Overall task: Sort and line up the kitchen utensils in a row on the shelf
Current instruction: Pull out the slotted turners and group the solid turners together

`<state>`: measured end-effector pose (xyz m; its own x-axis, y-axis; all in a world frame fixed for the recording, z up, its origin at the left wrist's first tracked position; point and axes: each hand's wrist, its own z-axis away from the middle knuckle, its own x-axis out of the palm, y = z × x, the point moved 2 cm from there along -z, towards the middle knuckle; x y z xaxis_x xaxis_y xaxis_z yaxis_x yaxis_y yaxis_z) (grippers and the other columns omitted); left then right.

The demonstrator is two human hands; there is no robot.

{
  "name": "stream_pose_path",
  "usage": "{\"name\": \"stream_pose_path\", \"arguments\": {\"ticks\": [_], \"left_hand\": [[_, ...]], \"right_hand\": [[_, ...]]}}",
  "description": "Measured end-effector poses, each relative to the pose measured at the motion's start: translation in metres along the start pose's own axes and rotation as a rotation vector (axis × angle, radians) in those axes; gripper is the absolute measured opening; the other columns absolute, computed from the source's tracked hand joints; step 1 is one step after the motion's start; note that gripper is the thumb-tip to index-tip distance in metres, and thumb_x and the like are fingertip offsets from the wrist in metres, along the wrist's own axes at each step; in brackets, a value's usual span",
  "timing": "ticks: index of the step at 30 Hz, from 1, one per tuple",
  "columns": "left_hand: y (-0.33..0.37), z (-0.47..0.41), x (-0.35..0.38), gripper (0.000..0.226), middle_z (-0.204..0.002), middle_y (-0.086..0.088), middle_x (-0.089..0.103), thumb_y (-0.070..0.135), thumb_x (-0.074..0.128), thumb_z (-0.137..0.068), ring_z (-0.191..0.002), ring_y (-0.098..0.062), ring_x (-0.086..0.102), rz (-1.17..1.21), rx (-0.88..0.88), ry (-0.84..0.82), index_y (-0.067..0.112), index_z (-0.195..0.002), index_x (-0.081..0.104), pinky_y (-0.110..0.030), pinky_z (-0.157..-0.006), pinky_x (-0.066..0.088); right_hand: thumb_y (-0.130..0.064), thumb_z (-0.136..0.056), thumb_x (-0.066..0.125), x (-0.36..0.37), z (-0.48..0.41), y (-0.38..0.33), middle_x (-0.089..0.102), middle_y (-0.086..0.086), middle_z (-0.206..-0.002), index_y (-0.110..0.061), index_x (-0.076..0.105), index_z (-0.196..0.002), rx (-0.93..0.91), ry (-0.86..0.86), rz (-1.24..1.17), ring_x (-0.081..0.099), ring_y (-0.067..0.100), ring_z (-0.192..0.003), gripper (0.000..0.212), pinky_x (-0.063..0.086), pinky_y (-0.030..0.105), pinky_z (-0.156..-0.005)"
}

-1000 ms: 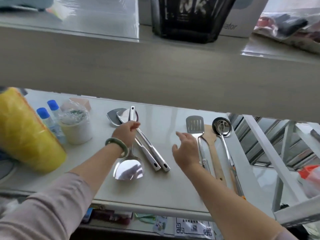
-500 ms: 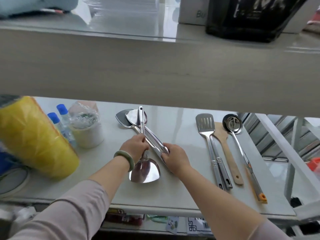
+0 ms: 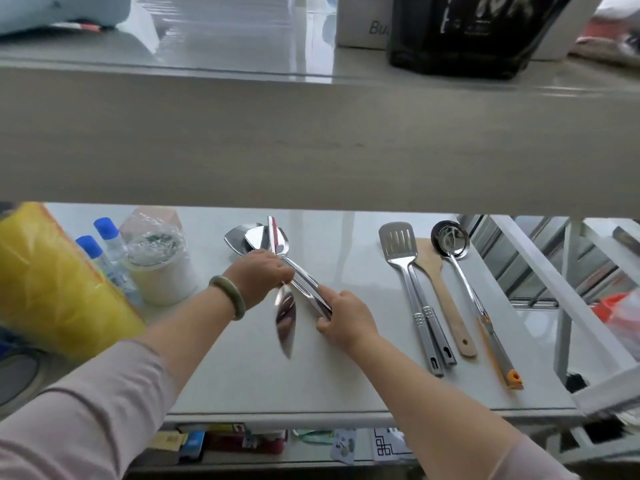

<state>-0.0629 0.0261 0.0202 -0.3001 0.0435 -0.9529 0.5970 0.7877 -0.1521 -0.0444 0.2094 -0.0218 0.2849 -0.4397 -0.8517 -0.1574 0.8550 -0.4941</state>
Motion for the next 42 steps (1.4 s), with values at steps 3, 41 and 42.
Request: {"name": "stream_pose_path", "arguments": {"ticks": [3, 41, 42], "left_hand": [[0.002, -0.009, -0.013, 0.017, -0.056, -0.003, 0.065, 0.003, 0.076, -0.066, -0.049, -0.024, 0.063, 0.106, 0.003, 0.135, 0.012, -0.073, 0.063, -0.026, -0.049, 0.054], [0.037, -0.032, 0.061, 0.052, -0.100, 0.002, 0.066, -0.011, 0.047, -0.085, -0.088, -0.020, 0.059, 1.412, -1.316, 0.192, 0.014, -0.131, 0.050, -0.034, -0.096, 0.045], [0.038, -0.031, 0.061, 0.055, -0.090, 0.006, 0.065, -0.012, 0.045, -0.084, -0.083, -0.020, 0.059, 1.400, -1.282, 0.186, 0.020, -0.128, 0.050, -0.033, -0.091, 0.045]], "right_hand": [[-0.021, -0.083, 0.053, 0.001, 0.002, 0.006, 0.053, 0.015, -0.120, -0.028, 0.038, -0.137, 0.029, 0.008, -0.016, 0.054, 0.034, -0.107, 0.057, 0.045, 0.034, -0.088], [-0.041, -0.092, 0.044, 0.015, 0.059, 0.016, 0.043, 0.007, -0.122, -0.020, 0.017, -0.148, 0.097, 0.035, -0.152, 0.042, 0.021, -0.114, 0.066, 0.037, 0.029, -0.103], [-0.043, -0.091, 0.045, 0.017, 0.059, 0.016, 0.041, 0.006, -0.124, -0.019, 0.017, -0.148, 0.097, 0.034, -0.147, 0.039, 0.020, -0.117, 0.068, 0.034, 0.029, -0.106]]}}
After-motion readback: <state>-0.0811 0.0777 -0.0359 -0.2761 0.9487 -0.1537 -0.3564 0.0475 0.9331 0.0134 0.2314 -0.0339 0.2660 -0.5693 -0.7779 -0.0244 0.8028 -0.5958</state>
